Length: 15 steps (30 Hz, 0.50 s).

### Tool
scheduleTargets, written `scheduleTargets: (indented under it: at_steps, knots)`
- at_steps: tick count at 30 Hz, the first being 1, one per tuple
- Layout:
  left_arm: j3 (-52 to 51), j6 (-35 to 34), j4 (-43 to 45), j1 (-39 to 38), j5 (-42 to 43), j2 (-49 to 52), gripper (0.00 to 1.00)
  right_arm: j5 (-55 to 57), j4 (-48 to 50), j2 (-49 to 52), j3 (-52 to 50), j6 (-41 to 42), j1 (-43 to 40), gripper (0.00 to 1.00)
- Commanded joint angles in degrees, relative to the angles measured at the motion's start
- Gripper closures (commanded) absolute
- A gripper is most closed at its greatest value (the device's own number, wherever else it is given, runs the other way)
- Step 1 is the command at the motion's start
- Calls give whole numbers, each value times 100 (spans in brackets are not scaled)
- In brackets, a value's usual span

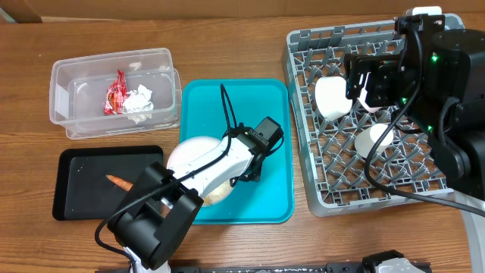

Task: Sort waste into correct bins and load items into the dishwasher
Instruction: 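Grasp the white plate rim with left gripper and lift it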

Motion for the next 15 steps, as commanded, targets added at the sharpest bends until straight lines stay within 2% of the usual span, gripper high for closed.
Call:
scheduleTargets:
  at_steps: [1,6,15]
  knots:
    - [57,330,70,26,-234,94,89,31,17,2,-2,22,-24,0]
    - [68,568,153,26,-352,94,96,31,17,2,-2,24,-24,0]
    - [68,752,87,-48,-356,94,96,31,17,2,-2,22,-24,0]
